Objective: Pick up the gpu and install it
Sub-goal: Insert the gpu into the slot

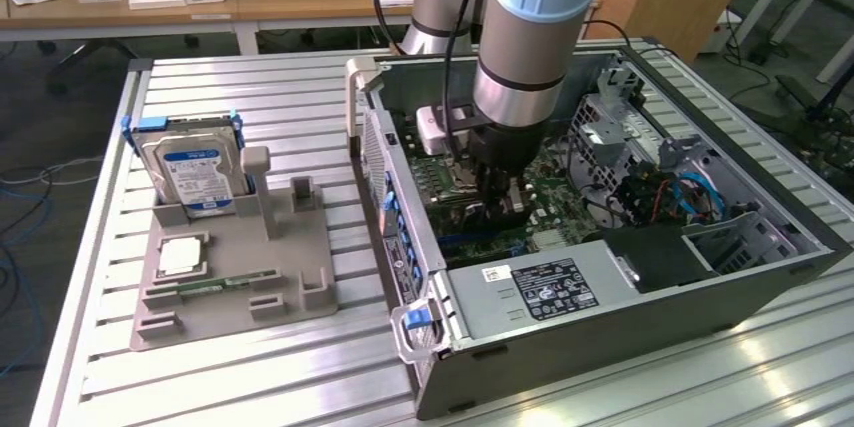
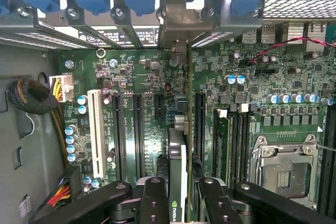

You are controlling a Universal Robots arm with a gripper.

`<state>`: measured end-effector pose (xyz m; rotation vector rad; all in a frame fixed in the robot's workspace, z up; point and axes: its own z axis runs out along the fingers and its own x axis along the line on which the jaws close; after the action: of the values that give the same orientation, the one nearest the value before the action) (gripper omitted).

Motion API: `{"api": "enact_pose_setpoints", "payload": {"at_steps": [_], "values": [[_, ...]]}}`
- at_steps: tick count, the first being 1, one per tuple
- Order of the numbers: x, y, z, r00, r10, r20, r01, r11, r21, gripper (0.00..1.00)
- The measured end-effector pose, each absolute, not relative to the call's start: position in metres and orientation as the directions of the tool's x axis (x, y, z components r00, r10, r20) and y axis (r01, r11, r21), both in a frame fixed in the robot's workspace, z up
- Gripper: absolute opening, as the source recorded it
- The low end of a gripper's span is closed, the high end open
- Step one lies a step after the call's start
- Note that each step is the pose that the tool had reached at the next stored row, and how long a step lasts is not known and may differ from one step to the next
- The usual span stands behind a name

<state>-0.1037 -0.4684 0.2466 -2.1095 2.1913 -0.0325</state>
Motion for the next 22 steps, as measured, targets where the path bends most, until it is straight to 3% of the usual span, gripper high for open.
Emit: {"api": "enact_pose_setpoints", "payload": {"at_steps": [22], "values": [[-0.1036,-0.469,0.2414,-0.034,-0.998,-0.057,-0.996,0.039,-0.085,0.27]]}}
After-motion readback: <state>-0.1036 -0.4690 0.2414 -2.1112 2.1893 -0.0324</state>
